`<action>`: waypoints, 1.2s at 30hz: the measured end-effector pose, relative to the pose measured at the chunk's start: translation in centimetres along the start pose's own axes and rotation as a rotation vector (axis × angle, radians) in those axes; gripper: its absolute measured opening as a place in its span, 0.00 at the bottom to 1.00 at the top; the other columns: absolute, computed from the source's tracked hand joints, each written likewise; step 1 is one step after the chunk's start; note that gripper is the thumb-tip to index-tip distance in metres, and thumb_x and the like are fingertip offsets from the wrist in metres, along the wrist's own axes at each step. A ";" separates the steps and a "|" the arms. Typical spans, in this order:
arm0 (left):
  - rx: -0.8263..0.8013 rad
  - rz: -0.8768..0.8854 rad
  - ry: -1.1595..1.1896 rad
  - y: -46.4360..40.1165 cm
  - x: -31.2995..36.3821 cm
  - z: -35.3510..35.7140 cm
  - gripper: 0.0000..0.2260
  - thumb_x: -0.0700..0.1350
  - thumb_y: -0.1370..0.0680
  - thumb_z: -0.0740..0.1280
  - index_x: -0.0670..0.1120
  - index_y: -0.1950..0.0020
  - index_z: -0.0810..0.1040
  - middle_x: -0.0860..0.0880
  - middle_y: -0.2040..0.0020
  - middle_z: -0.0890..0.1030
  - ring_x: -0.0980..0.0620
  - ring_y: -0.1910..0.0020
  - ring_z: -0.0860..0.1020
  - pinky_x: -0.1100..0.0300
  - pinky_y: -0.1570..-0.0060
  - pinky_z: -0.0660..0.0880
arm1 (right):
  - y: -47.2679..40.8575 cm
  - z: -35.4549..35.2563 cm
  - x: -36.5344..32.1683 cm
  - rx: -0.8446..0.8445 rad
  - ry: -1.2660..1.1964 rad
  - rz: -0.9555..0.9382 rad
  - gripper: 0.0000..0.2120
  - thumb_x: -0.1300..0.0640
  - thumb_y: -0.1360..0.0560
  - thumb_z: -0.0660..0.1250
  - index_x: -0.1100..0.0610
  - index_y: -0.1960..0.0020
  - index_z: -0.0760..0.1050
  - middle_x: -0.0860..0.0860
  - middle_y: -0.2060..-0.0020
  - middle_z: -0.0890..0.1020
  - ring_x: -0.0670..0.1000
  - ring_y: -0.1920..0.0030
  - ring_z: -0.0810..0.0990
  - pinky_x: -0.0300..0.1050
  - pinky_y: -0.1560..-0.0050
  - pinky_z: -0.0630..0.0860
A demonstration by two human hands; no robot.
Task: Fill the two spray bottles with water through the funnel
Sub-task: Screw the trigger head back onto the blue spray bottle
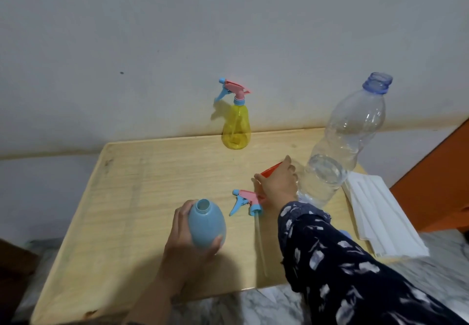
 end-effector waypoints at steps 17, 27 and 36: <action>-0.005 -0.161 0.132 -0.8 -1.1 0.5 0.40 0.56 0.37 0.77 0.73 0.34 0.56 0.70 0.42 0.70 0.58 0.47 0.77 0.64 0.58 0.75 | 4.5 4.7 1.4 -0.342 0.132 -0.091 0.27 0.45 0.30 0.69 0.56 0.36 0.70 0.52 0.42 0.78 0.53 0.46 0.76 0.41 0.56 0.68; -0.094 -0.219 -0.008 -1.5 0.4 -2.2 0.36 0.62 0.39 0.73 0.77 0.37 0.56 0.64 0.47 0.75 0.59 0.53 0.77 0.59 0.63 0.75 | 4.5 1.4 -3.3 -0.344 -0.184 -0.073 0.15 0.56 0.31 0.73 0.55 0.48 0.72 0.50 0.61 0.80 0.52 0.57 0.82 0.48 0.58 0.80; -0.303 -0.259 -0.157 -0.7 1.8 -3.6 0.36 0.64 0.41 0.69 0.77 0.39 0.53 0.60 0.52 0.78 0.54 0.57 0.79 0.53 0.58 0.79 | 7.0 -10.9 -15.5 -0.035 -0.673 -0.277 0.21 0.51 0.32 0.73 0.55 0.43 0.72 0.56 0.49 0.82 0.56 0.51 0.83 0.57 0.47 0.79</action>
Point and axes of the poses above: each hand's wrist, its own y-axis away from the middle knuckle, its own z-axis out of the palm, x = y × z, the point moved 10 cm from there along -y, towards the middle knuckle
